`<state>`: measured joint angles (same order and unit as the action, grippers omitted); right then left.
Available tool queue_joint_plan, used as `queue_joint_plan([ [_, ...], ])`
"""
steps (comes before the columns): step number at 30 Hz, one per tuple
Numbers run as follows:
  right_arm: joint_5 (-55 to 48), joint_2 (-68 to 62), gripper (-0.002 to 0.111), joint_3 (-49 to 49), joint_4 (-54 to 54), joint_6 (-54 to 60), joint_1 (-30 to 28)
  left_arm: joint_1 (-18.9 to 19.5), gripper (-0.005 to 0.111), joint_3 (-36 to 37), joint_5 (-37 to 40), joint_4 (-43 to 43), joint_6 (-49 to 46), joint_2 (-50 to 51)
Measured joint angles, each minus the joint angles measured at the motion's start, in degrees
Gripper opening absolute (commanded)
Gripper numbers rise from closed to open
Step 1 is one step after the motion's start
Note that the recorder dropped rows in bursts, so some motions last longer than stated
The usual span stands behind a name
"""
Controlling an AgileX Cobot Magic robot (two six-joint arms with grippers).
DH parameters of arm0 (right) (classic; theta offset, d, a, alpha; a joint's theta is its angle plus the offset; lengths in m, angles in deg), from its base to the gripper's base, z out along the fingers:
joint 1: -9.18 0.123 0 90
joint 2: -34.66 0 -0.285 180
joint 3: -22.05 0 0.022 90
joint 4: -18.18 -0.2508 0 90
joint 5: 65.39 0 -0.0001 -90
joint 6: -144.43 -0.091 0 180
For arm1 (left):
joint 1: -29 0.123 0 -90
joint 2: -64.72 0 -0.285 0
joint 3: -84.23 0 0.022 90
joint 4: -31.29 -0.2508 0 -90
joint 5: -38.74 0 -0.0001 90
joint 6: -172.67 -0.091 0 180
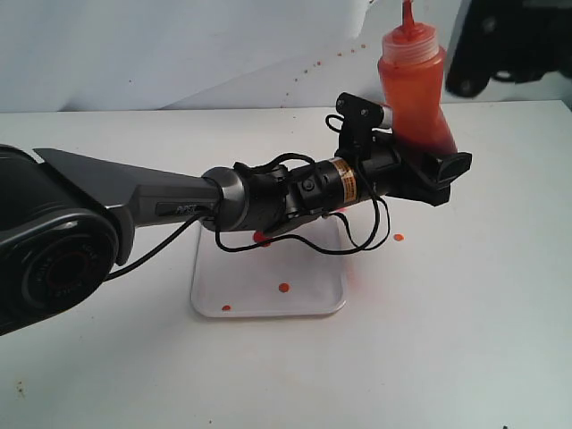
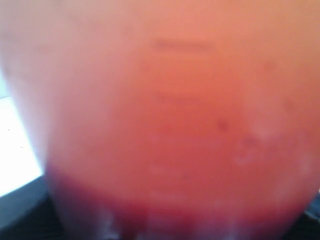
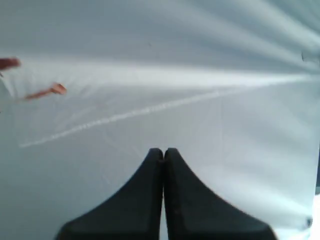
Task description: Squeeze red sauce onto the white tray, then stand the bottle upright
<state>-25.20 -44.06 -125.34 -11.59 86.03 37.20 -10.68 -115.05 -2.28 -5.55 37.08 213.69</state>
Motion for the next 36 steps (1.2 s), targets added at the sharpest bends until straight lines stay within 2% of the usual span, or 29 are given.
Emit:
queue_joint_plan([
  [3,2.2,0.5,0.0,-3.0,-11.8,-7.1,-2.0,0.0,0.005,0.0,0.0,0.0,0.0,0.0],
  [7,-2.3,1.7,0.0,-5.8,-24.5,-23.8,-9.7,0.0,0.005,0.0,0.0,-1.0,0.0,0.0],
  [11,-14.5,0.3,0.0,-5.8,-27.4,-36.5,-18.8,0.0,0.005,0.0,-0.1,-1.8,0.0,0.0],
  [15,-22.7,-2.5,0.0,-5.8,-27.2,-46.4,-24.8,0.0,0.005,0.0,-0.1,-2.1,0.0,0.0],
  [20,-33.3,-5.3,0.0,-5.8,-27.0,-49.8,-28.1,0.0,0.005,0.0,-0.2,-2.1,0.0,0.0],
  [30,-57.5,-6.8,0.0,-9.0,-27.4,-49.9,-28.6,-0.1,0.005,0.0,-0.2,-5.2,0.0,0.0],
  [34,-69.1,-6.8,0.0,-11.3,-30.9,-47.4,-28.6,-0.1,0.005,0.0,-0.2,-5.2,0.0,0.0],
  [36,-71.6,-6.8,0.0,-12.0,-33.4,-46.8,-28.6,-0.1,0.005,0.0,-0.2,-5.2,0.0,0.0],
])
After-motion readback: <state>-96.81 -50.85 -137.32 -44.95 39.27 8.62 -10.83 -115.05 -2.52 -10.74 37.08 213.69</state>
